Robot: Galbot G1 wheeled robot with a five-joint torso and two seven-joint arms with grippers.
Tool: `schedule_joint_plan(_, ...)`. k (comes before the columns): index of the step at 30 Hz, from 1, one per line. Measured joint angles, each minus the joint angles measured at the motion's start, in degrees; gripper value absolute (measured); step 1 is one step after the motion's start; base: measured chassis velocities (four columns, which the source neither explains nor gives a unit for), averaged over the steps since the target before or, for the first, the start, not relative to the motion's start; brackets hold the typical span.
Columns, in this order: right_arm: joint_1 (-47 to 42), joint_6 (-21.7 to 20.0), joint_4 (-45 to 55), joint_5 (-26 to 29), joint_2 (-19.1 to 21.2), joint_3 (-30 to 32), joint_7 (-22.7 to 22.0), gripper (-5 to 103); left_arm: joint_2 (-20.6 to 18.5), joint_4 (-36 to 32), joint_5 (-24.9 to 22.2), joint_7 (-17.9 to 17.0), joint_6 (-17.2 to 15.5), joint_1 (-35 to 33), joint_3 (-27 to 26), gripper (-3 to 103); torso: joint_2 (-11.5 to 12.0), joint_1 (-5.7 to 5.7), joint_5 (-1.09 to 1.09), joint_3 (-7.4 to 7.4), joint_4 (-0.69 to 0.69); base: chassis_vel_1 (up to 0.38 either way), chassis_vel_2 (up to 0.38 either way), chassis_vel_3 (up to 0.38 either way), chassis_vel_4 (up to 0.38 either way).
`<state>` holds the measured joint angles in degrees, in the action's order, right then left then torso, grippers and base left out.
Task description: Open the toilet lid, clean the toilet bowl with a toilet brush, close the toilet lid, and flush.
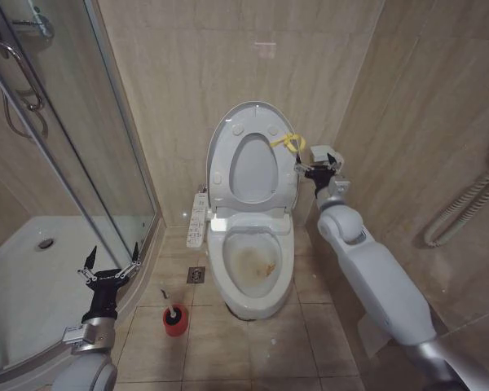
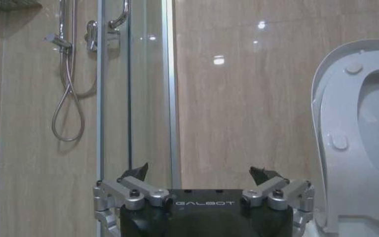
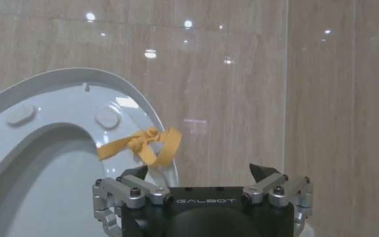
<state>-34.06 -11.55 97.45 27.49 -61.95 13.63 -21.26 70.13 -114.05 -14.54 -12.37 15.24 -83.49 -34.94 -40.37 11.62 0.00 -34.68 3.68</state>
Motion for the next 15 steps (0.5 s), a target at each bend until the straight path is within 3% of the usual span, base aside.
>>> schedule_joint_plan(15,-20.7,2.1,11.1,-4.2,-0.8,6.5,0.7,100,0.0,0.0,0.0,0.0,0.0,0.0,0.0,100,0.0,0.00,0.01,0.00,-0.01,0.000,0.000,0.000,0.000)
